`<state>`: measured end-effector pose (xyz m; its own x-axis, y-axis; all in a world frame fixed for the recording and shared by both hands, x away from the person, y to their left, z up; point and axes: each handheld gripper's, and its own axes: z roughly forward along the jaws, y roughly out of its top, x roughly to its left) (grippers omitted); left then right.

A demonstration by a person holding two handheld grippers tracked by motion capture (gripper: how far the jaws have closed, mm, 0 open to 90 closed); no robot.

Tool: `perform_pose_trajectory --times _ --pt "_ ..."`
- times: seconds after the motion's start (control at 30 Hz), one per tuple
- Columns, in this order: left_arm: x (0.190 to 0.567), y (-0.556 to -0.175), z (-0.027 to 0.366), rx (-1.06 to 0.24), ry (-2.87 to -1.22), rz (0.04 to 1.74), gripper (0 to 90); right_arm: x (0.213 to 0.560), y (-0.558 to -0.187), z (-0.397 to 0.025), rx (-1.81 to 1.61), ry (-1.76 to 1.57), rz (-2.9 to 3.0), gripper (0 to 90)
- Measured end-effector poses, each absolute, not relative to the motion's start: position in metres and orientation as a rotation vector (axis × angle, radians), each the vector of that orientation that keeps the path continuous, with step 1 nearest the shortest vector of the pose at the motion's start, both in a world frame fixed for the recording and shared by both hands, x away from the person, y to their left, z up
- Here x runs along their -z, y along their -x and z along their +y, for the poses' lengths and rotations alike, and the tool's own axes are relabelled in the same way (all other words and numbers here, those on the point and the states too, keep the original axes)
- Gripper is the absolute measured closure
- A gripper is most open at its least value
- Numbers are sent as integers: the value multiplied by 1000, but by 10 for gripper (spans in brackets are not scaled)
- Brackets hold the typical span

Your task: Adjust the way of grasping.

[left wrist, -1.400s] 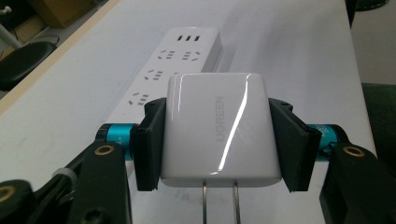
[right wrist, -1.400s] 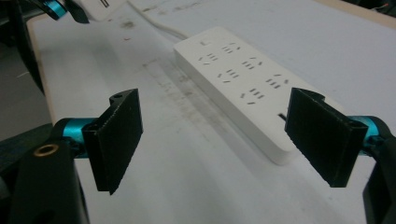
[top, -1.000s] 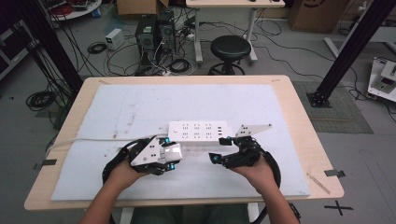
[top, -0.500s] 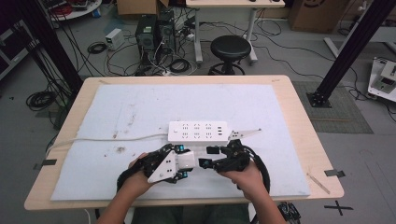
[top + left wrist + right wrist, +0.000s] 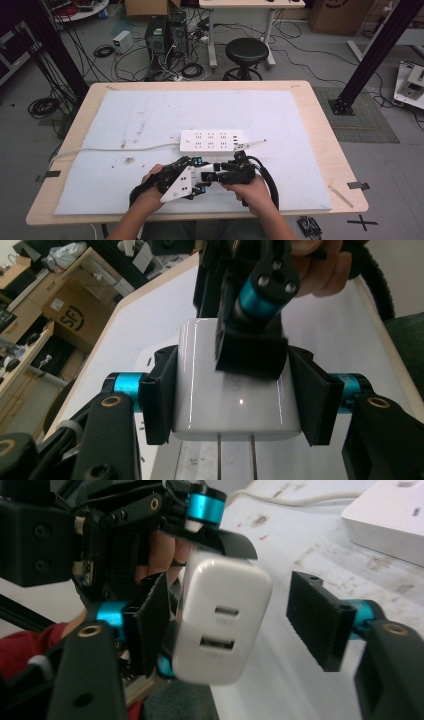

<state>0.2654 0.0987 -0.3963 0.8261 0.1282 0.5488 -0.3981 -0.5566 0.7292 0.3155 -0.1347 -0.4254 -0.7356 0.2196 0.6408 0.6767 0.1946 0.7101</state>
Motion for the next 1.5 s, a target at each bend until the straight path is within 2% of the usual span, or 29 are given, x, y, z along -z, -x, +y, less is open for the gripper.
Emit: perform_pose_trajectory --times 0.27,0.53,0.63,0.7,0.97,1.1,1.37,1.5 --pt "395 -266 99 -715 -2058 -201 423 427 -318 -132 1574 786 -2009 574" --pt "397 -267 97 -717 -2062 -200 415 431 -320 -134 1543 791 -1960 624" --pt "396 -269 98 -686 -2058 -143 396 430 -322 -135 1545 798 -1935 631" --pt "394 -268 99 -682 -2032 -126 341 430 -322 -137 1554 808 -1930 632" --pt "383 -262 110 -652 -2005 -100 296 425 -323 -150 1585 862 -1960 632" --pt "373 -263 124 -593 -2004 -9 253 418 -321 -162 1626 890 -1988 632" --pt "349 -273 158 -527 -2017 168 226 402 -316 -185 1694 907 -2063 631" --pt "343 -280 179 -531 -2007 236 210 398 -316 -195 1707 929 -2075 631"
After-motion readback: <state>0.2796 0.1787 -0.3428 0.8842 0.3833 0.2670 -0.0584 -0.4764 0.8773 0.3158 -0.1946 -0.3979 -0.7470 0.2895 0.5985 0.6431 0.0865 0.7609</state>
